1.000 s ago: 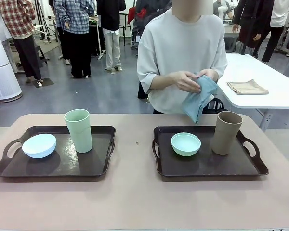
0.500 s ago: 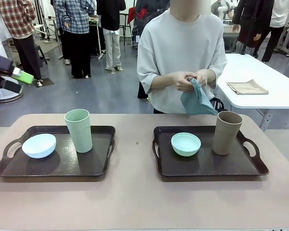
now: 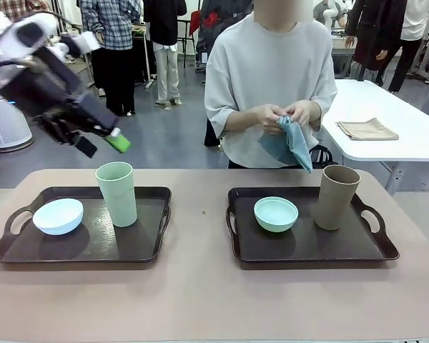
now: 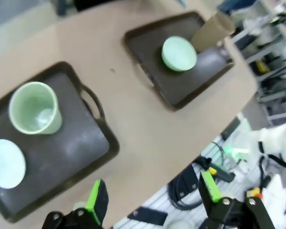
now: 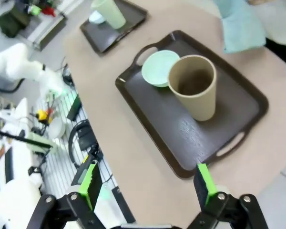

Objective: Set up a tray with a mat and arrange the tableware.
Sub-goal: Pick up the Picnic Bowl and Reusable plastic cup from the Handle tray in front of the human's position and hold them in the air.

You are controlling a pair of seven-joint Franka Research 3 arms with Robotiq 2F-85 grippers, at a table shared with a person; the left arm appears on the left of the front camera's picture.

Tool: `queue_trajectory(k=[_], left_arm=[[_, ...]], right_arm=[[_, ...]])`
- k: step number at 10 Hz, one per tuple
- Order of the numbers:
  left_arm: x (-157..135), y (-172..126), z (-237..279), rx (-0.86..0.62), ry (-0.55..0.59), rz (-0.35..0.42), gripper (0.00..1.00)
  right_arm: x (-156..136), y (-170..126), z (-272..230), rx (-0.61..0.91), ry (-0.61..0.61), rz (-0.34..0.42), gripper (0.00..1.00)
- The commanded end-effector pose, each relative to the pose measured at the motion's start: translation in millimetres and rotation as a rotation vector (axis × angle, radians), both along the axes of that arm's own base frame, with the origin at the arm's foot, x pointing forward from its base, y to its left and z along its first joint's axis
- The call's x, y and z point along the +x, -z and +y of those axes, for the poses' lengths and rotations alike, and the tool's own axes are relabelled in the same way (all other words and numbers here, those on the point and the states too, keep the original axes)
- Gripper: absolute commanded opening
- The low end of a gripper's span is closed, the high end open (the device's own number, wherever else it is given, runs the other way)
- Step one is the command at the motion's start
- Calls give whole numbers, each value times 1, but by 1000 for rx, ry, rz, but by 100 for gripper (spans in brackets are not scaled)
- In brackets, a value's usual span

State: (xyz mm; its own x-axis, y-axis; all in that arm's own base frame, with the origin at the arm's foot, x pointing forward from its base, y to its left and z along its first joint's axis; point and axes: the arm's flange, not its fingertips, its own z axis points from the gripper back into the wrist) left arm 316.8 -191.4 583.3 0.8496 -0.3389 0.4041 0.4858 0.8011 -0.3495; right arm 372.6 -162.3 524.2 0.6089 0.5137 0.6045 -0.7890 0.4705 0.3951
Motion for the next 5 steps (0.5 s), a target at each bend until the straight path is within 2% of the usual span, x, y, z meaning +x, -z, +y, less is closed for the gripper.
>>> queue_trajectory(k=[1,2,3,4,5], left_arm=[[17,-4,-48,119,-74,-19,100],[27,4,-72,162,-99,-29,100],[42,16,-92,197,-138,-90,100],[23,8,-73,114,-52,-26,100],[23,8,-73,114,-52,-26,100]], right_arm=[[14,12,3,4,-96,-5,100],[24,22,7,-31,-136,38,100],[31,31,5,-20,-142,54,100],[24,26,15,-10,-106,25,100],[24,26,15,-10,-106,25,100]])
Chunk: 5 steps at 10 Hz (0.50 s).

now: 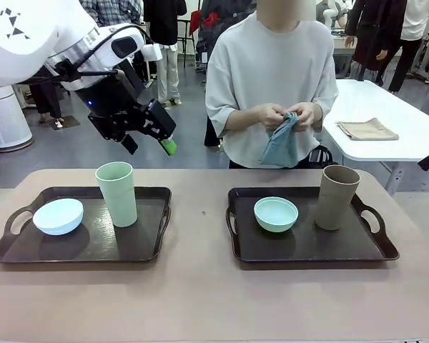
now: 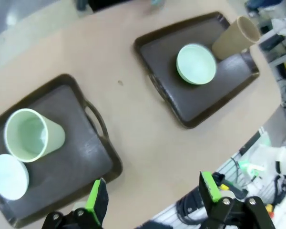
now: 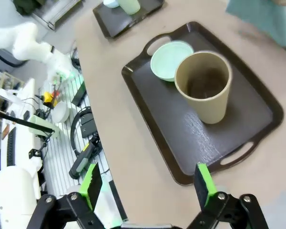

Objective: Set up a tray with a mat and arrange the tableware.
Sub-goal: Pick up the Picnic Bowl and Reusable plastic cup from the Handle tray in front of the human's position and hold them in the air.

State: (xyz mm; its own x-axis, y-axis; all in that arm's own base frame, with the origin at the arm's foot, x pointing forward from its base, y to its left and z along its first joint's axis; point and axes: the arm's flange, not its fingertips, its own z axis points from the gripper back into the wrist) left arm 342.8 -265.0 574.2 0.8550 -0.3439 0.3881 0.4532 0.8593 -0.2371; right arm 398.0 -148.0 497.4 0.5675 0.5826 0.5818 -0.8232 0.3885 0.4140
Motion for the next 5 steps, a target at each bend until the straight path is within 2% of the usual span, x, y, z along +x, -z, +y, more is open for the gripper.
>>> queue_trajectory(k=[1,4,5], left_arm=[[-3,-1,1,-5,-2,2,100],[-1,-2,2,-10,12,4,100],[-1,-6,-16,-12,53,50,100]], right_arm=[[-1,-1,0,0,1,-4,100],[-1,-1,-1,-1,3,-1,100],[8,5,-8,-16,-228,-170,100]])
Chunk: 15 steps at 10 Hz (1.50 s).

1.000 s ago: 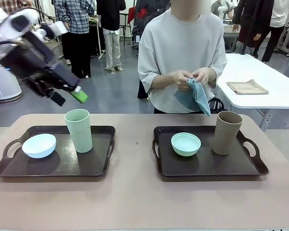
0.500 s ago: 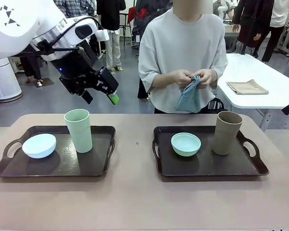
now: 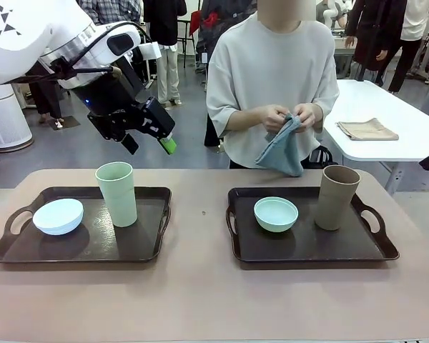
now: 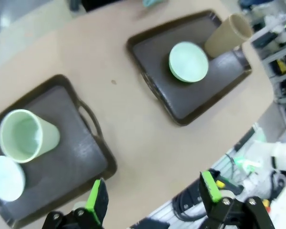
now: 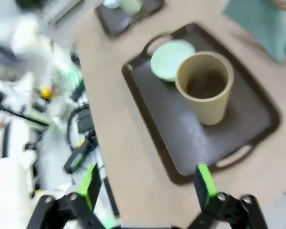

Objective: Set up a tray with a mat and arrange the tableware.
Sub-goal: Pick up the Picnic Bowl and Reusable plastic cup from the Handle tray in front of the human's position and hold them in the air.

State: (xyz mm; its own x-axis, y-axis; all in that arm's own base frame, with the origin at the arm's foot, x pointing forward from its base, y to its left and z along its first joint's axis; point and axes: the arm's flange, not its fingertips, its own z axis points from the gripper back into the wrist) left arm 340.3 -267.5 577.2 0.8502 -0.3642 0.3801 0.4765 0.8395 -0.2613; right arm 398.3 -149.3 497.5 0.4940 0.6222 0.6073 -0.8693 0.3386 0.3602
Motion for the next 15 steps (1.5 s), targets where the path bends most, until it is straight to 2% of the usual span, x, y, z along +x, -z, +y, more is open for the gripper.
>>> queue_trajectory(k=[1,2,3,4,5,7,10,12,13,14,15], left_arm=[[10,-13,-36,12,35,34,100],[20,-19,-60,27,26,45,100],[27,-18,-75,46,1,58,100],[43,-12,-96,69,-42,74,100],[45,-9,-111,98,-76,60,100],[53,15,-148,186,-76,15,100],[55,40,-188,304,-28,-111,100],[54,56,-208,306,-9,-161,100],[55,52,-208,243,-7,-160,100],[49,53,-192,317,24,-127,100],[49,53,-192,317,24,-127,100]], right_arm=[[22,11,-15,-14,-207,-225,100],[32,16,-22,-40,-227,-310,100],[40,25,-26,-77,-298,-372,100],[47,31,-27,-87,-322,-395,100],[53,36,-20,-80,-350,-418,100],[85,51,-8,-82,-359,-463,100],[122,72,36,-111,-233,-382,100],[133,88,53,-119,-231,-310,100],[134,86,52,-124,-219,-283,100],[126,86,51,-106,-246,-350,100],[126,86,51,-106,-246,-350,100]])
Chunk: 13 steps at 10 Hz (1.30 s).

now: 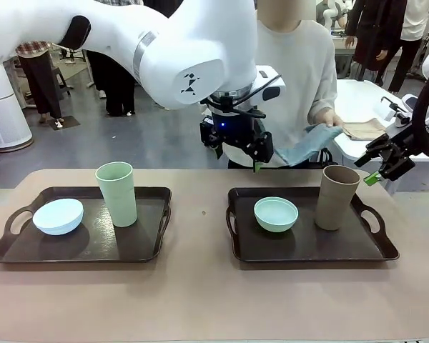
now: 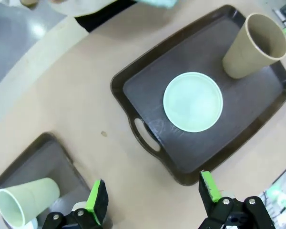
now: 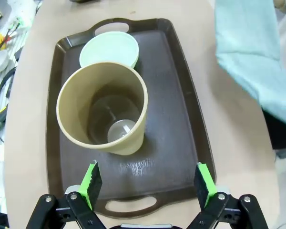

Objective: Set up a tray with a mat and arrange the tableware.
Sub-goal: Pick up the Picnic Bowl and Reusable plastic cup from the Handle tray in front of the human's position and hold them in the air.

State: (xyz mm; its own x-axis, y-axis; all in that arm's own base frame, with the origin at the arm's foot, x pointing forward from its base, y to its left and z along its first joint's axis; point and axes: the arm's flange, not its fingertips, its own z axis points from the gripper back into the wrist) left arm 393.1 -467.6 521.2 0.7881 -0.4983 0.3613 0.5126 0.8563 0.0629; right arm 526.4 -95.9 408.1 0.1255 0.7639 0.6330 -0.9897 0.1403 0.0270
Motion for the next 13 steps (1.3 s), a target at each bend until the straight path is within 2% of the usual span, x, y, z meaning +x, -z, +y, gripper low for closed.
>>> queue_trajectory(k=[1,4,5,6,9,11,12,13], left_arm=[[-4,-3,8,16,-4,7,100],[2,0,3,7,-8,2,100],[8,5,4,0,-37,24,100],[13,7,5,-4,-74,11,100],[17,15,1,1,-93,-7,100],[16,26,-4,14,-56,-5,100],[12,34,-10,18,-27,-9,100],[14,42,-15,17,-39,-18,100]], right_arm=[[-2,-3,-3,3,-15,-24,100],[-1,-3,-3,-1,0,-11,100],[3,8,-1,76,-102,14,100],[5,18,-3,95,-139,43,100],[-9,38,-6,90,-154,131,100],[-13,47,-8,103,-112,95,100],[-7,51,-7,140,-54,55,100],[-1,57,-2,152,-57,66,100]])
